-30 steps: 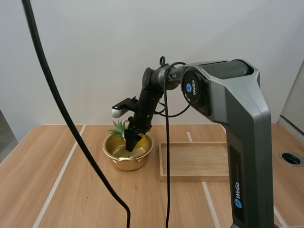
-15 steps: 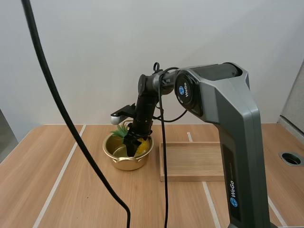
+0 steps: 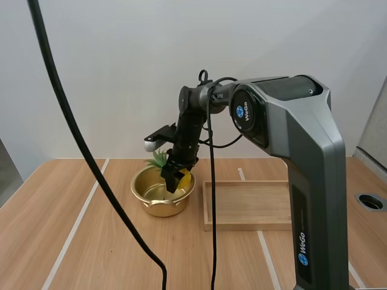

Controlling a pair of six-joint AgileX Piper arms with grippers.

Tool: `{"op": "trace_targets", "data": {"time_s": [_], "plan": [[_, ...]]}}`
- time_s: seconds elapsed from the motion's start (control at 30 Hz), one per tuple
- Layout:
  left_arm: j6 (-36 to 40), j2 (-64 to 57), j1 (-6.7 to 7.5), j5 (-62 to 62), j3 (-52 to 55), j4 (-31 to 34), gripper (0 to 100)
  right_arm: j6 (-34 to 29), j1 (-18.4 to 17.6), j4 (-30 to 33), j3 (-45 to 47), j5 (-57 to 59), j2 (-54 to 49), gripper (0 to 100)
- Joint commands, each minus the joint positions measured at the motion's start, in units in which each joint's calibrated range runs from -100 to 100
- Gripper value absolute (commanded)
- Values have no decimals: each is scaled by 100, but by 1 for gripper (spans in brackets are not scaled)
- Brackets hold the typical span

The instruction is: Open the pot, put the pineapple inside, and close it

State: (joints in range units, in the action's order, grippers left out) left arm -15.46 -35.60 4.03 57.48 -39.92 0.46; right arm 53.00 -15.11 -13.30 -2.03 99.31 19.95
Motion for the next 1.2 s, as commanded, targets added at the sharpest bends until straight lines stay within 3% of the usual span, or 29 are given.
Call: {"op": "trace_targets", "data": {"time_s": [0.0,0.17,0.23,0.6,0.87,1.17], "plan": [[42,-23,19,-114,-13,62,0,-64,37,71,-21,69,-89,6],[42,-23,19,-114,-13,62,0,-24,37,-206,-21,69,-89,56],[42,-23,19,-114,-13,62,0,48,37,-300,-21,69,-89,64],[42,-23,19,-114,-13,62,0,49,37,-354,-21,69,-89,65],[42,-11,19,-114,-13,62,0,-81,10,-354,-21,69,-89,100],[42,-11,19,-114,-13,62,0,-128,-185,-187,-21,69,-89,100]]}}
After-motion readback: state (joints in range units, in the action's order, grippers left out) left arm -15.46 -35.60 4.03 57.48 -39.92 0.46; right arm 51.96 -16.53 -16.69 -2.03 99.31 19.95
